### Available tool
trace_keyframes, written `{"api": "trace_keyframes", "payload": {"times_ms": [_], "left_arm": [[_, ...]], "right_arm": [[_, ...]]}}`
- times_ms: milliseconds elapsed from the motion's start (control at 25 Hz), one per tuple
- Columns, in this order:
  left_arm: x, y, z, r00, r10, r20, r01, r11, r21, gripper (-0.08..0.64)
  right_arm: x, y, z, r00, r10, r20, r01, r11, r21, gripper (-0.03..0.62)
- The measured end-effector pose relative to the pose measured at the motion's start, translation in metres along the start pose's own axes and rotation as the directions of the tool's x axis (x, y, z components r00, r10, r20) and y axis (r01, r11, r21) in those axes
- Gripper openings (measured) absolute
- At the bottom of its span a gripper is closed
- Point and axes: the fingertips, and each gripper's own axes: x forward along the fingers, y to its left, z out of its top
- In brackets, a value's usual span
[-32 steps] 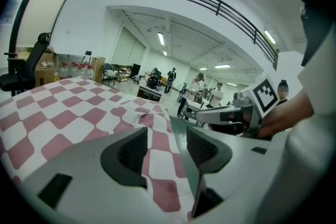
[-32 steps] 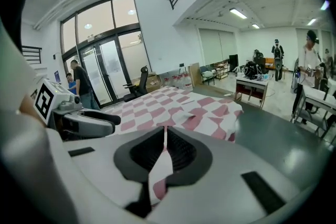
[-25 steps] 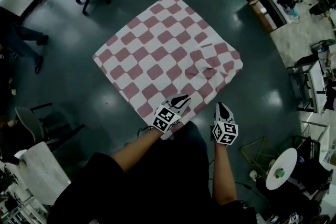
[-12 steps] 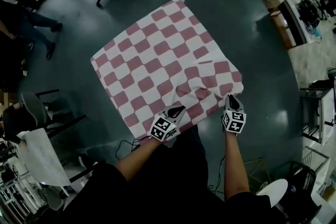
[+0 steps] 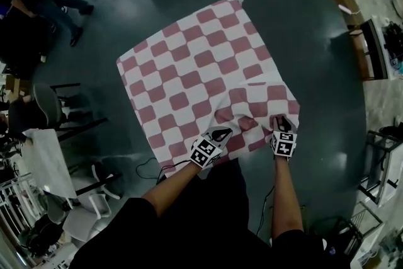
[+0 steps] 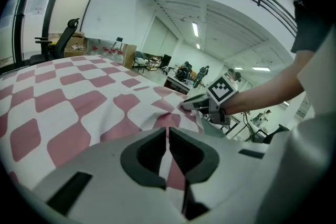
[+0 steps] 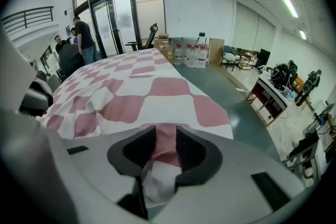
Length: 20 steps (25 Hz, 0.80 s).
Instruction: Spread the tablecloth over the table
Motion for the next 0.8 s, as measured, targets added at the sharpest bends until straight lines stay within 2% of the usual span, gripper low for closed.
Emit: {"api": "trace_keyframes", "payload": {"times_ms": [360,560,600,680,760,800], "left_arm": [[0.006,0.009,-0.015,0.999,0.027,-0.032,-0.028,0.999,-0.017,0.029],[0.007,0.019,-0.022,0.999,0.026,-0.04,-0.026,1.0,0.003,0.029],[0.006,0.019,-0.023,0.999,0.019,-0.051,-0.018,1.0,0.009,0.029],[0.004,0.019,-0.029,0.997,0.007,-0.071,-0.005,1.0,0.022,0.029],[0.002,0.018,-0.039,0.996,-0.001,-0.09,0.004,0.999,0.036,0.029],[0.001,0.017,-0.046,0.995,-0.004,-0.1,0.008,0.999,0.038,0.029]], "right_arm": [[0.027,-0.025,0.035,0.996,0.058,-0.073,-0.064,0.995,-0.083,0.116],[0.038,-0.036,0.053,0.996,0.069,-0.056,-0.077,0.986,-0.149,0.118],[0.04,-0.04,0.057,0.996,0.071,-0.046,-0.077,0.988,-0.135,0.105],[0.04,-0.047,0.068,0.995,0.103,-0.011,-0.103,0.994,-0.042,0.074],[0.031,-0.05,0.078,0.99,0.137,0.044,-0.14,0.988,0.062,0.075],[0.024,-0.048,0.079,0.987,0.146,0.069,-0.152,0.985,0.087,0.075]]}}
